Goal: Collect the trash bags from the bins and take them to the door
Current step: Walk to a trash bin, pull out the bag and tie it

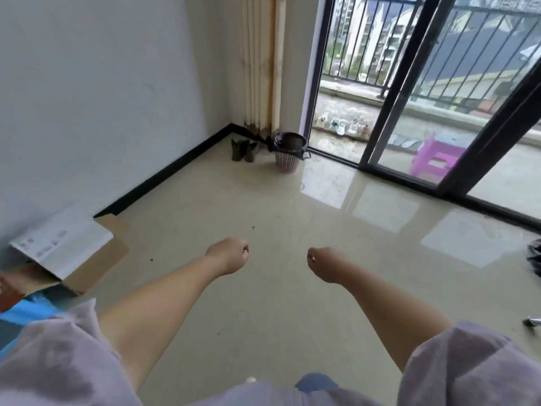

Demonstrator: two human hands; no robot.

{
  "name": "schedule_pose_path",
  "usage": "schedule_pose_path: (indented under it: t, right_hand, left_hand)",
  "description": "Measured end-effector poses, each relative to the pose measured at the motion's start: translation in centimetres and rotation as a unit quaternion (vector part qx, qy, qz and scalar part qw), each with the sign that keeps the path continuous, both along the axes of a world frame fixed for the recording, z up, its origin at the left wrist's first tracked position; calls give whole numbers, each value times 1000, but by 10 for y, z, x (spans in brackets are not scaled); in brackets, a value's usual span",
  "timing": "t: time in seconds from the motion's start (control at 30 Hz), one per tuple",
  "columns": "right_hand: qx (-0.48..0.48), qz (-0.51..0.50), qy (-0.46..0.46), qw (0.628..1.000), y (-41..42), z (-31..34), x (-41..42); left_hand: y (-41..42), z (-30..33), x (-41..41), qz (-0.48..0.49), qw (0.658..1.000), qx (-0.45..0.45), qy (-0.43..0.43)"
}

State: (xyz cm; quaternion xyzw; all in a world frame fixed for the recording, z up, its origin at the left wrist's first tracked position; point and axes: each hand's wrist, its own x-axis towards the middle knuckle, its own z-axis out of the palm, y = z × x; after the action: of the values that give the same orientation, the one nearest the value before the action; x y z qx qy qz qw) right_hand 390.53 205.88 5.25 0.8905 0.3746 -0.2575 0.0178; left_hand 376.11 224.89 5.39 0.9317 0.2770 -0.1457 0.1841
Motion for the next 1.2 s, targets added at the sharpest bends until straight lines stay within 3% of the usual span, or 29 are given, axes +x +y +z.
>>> schedule_pose_path:
  t: [0.3,0.57,0.8,1.2]
  right_hand:
    - [2,30,-26,999,116,-19,180]
    - [-22,54,-25,998,226,-16,373]
    - [-50,55,4,997,333,-44,490]
    - [-22,-61,46,997,517,-72,668]
  left_hand:
    - [107,-17,192,-28,1000,-9,8]
    - [210,-20,375,10,1000,-24,4]
    - [315,-51,492,17,998,-45,29]
    - [531,-66,713,-93,990,-36,99]
